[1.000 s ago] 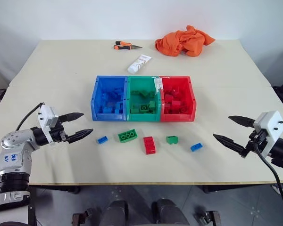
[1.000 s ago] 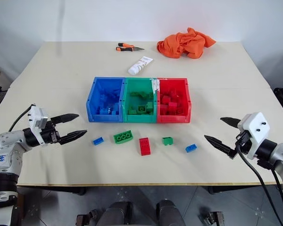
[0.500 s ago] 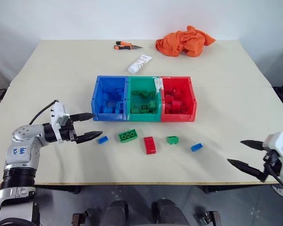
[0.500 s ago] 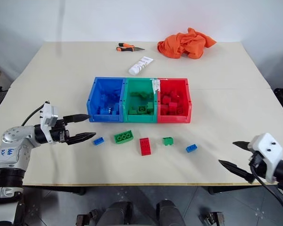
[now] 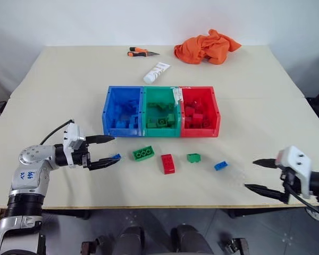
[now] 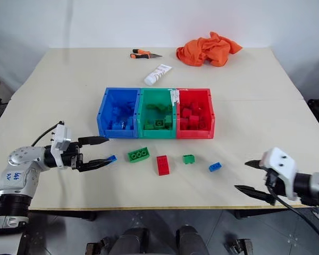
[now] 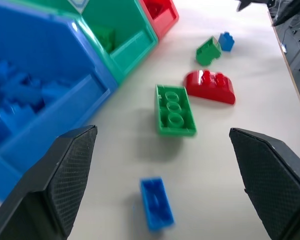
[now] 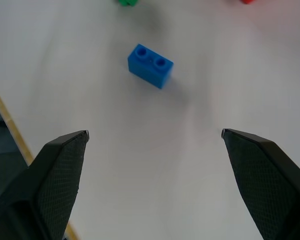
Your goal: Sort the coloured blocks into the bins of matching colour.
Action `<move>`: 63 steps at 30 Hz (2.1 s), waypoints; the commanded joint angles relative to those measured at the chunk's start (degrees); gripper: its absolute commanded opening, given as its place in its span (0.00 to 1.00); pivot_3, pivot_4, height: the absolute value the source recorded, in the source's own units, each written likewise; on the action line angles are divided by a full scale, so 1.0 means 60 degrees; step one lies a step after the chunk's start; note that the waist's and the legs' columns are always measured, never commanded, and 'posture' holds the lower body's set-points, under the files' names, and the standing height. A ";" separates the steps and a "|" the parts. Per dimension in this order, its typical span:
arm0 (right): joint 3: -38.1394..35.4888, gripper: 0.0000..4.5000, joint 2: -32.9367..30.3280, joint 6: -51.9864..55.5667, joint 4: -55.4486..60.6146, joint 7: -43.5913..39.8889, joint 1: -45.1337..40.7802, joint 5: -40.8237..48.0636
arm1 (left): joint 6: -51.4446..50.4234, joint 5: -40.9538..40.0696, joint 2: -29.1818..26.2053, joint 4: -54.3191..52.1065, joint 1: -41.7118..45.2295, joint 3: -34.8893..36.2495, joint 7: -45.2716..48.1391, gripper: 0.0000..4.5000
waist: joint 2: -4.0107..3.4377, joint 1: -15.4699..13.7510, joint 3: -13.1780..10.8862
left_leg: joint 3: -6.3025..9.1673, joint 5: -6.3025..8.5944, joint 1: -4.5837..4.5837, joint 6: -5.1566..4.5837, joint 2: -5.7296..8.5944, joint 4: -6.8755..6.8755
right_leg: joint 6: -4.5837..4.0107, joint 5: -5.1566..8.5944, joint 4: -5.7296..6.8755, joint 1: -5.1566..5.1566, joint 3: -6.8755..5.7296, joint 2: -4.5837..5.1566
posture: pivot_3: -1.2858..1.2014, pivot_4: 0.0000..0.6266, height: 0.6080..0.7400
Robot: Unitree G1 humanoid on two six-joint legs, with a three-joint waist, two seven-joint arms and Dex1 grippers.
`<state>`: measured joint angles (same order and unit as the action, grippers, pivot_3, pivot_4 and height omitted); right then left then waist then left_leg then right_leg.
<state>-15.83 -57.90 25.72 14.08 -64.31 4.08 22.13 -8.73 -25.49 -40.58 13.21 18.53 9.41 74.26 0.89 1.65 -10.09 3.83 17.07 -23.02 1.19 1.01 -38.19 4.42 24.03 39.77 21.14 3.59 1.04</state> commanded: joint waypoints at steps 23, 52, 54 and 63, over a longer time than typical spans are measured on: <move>0.2820 0.29 0.1898 -0.3020 -0.3418 -0.0590 -0.3391 -0.1436 | -0.0479 -0.0634 -0.0056 -0.2078 -0.1509 0.0777 -0.1222 1.00 | -0.0002 0.0146 -0.0001 | 0.0002 -0.0001 0.0010 0.0002 -0.0001 0.0001 | -0.0001 0.0000 0.0019 0.0007 -0.0024 0.0013 | 0.52 0.24 1.00; 0.4528 0.11 0.9029 -0.2942 -0.9605 0.4416 -1.2155 -0.2817 | 0.0315 -0.0398 0.0293 -0.1298 -0.0806 0.0577 -0.1474 1.00 | -0.0005 0.0635 -0.0001 | 0.0005 -0.0033 -0.0010 0.0059 0.0036 0.0018 | 0.0005 -0.0006 0.0115 0.0080 -0.0123 0.0080 | 0.52 0.24 1.00; 0.4463 0.11 0.9453 -0.3433 -1.0348 0.4545 -1.2462 -0.2925 | 0.0351 -0.0378 0.0341 -0.1285 -0.0782 0.0555 -0.1519 1.00 | -0.0006 0.0763 -0.0001 | 0.0012 -0.0035 -0.0008 0.0062 0.0031 0.0017 | 0.0005 -0.0006 0.0123 0.0080 -0.0150 0.0082 | 0.52 0.24 1.00; 0.4309 0.77 1.0061 -0.4228 -1.0813 0.3892 -1.2642 -0.2956 | 0.0462 -0.0336 0.0460 -0.1166 -0.0637 0.0496 -0.1614 1.00 | -0.0007 0.0843 -0.0002 | 0.0035 -0.0042 -0.0003 0.0074 0.0026 0.0017 | 0.0005 -0.0006 0.0148 0.0080 -0.0177 0.0083 | 0.52 0.24 1.00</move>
<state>10.93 1.81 1.77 -53.84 -39.32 -70.58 3.43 -6.99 -27.51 -37.98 6.45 13.83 12.22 64.58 0.85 6.70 -10.10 4.04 16.82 -23.04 1.64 1.16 -38.09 4.45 23.99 40.68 21.62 2.53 1.54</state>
